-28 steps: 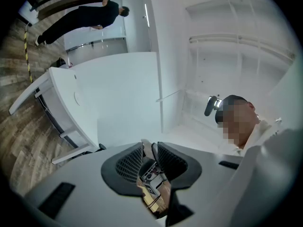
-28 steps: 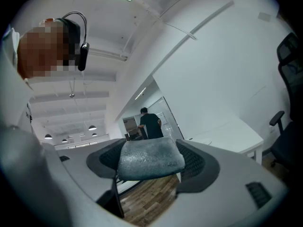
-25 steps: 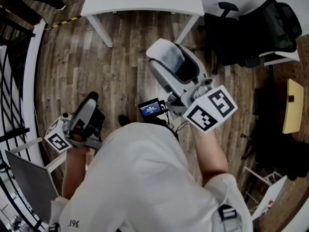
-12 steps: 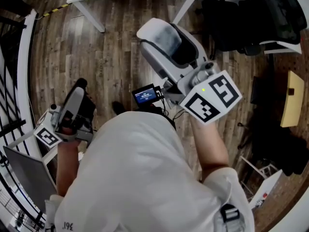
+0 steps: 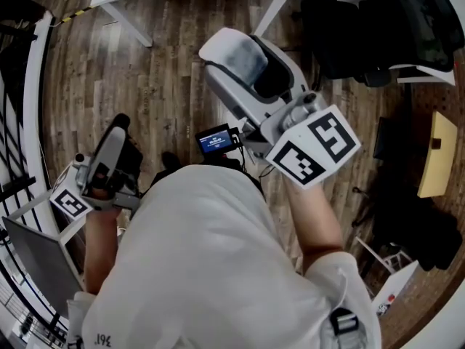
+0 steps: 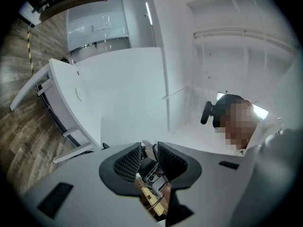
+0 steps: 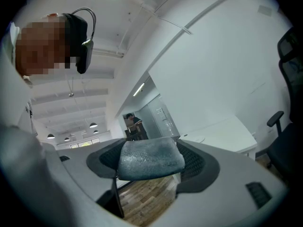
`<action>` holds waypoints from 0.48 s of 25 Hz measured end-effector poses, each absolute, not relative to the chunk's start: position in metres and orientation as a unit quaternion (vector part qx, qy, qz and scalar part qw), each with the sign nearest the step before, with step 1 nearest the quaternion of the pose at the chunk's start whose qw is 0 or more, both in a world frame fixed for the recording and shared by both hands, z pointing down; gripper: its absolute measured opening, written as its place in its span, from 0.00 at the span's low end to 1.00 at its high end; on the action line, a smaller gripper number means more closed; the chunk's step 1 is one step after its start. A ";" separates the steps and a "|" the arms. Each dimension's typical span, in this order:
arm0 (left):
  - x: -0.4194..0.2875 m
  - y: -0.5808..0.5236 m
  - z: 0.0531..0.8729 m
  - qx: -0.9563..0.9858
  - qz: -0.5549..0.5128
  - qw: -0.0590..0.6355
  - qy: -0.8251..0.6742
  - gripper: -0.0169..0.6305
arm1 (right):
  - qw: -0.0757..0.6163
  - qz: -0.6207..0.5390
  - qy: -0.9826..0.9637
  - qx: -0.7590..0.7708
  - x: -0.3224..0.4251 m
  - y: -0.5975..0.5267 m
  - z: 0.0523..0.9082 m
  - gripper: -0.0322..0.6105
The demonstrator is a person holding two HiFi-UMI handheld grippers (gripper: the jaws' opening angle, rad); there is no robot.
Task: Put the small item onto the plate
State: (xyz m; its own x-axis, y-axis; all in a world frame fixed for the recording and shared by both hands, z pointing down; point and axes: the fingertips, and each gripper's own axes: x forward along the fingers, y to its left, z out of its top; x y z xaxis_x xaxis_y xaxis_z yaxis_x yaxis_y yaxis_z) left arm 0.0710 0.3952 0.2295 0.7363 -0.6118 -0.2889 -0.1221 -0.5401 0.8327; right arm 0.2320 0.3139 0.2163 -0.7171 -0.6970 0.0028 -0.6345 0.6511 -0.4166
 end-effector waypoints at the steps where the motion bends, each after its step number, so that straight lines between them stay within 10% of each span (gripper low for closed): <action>1: 0.076 0.394 0.230 0.828 -0.289 0.426 -0.221 0.17 | 0.077 -0.198 0.906 -0.366 0.236 0.313 0.217 0.55; 12: 0.085 0.381 0.237 0.822 -0.288 0.430 -0.237 0.17 | 0.075 -0.220 0.906 -0.353 0.241 0.292 0.233 0.55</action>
State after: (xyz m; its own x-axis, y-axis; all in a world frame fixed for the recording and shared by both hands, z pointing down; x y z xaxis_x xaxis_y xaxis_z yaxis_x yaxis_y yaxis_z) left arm 0.0853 0.3815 0.2368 0.7221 -0.6372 -0.2695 -0.1425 -0.5181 0.8433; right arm 0.2407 0.2922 0.2329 -0.7392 -0.6732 0.0200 -0.6075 0.6537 -0.4512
